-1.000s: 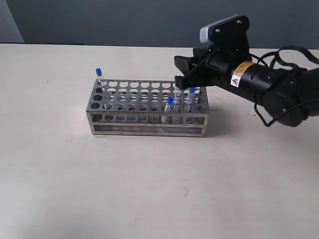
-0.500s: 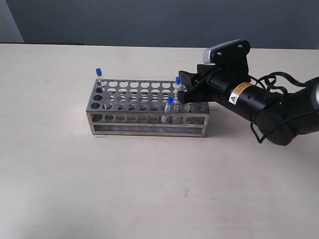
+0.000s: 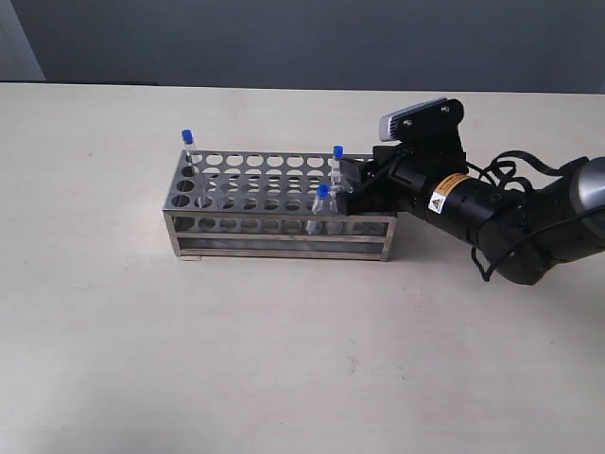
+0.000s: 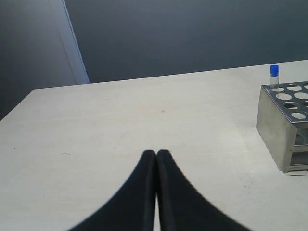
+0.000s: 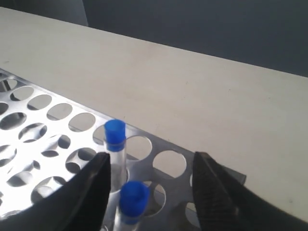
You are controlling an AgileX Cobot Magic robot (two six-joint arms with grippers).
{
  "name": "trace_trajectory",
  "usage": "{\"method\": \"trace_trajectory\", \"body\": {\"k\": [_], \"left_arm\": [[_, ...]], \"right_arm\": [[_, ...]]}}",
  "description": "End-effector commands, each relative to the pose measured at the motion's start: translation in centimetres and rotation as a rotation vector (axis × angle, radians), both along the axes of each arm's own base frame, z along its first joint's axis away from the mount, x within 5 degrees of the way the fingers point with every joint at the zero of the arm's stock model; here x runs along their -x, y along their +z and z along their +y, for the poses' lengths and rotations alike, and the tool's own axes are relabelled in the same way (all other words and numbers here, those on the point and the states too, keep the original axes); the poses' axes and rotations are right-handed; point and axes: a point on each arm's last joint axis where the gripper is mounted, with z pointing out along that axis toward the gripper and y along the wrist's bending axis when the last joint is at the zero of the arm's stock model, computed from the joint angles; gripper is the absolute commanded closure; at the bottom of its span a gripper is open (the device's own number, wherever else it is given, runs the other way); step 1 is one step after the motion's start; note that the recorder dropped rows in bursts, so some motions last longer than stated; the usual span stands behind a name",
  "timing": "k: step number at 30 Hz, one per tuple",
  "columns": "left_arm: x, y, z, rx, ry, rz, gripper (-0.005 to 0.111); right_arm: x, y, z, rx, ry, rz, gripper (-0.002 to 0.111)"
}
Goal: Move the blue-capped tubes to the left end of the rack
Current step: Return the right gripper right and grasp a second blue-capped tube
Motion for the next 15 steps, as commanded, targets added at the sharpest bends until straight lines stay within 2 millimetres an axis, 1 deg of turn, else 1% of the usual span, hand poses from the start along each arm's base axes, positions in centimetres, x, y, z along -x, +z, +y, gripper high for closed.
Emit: {"method": "trace_trajectory", "body": {"k": [1, 12, 13, 15], "left_arm": [[-0.05, 0.16, -0.05, 0.004, -0.008, -0.011, 0.106], [-0.05, 0.16, -0.05, 0.004, -0.008, -0.011, 0.106], [-0.05, 0.16, -0.05, 0.004, -0.008, -0.011, 0.106], [-0.05, 0.16, -0.05, 0.004, -0.008, -0.011, 0.106]], "right_arm": [[0.28, -0.33, -0.27, 0.010, 0.004, 0.003, 0.058], [0.28, -0.29, -0.22, 0.008, 0.009, 0.001, 0.058], [0.29, -0.30, -0.20, 0.010, 0.012, 0.001, 0.060], [0.31, -0.35, -0.22, 0.014, 0.011, 0.006, 0.067]]}}
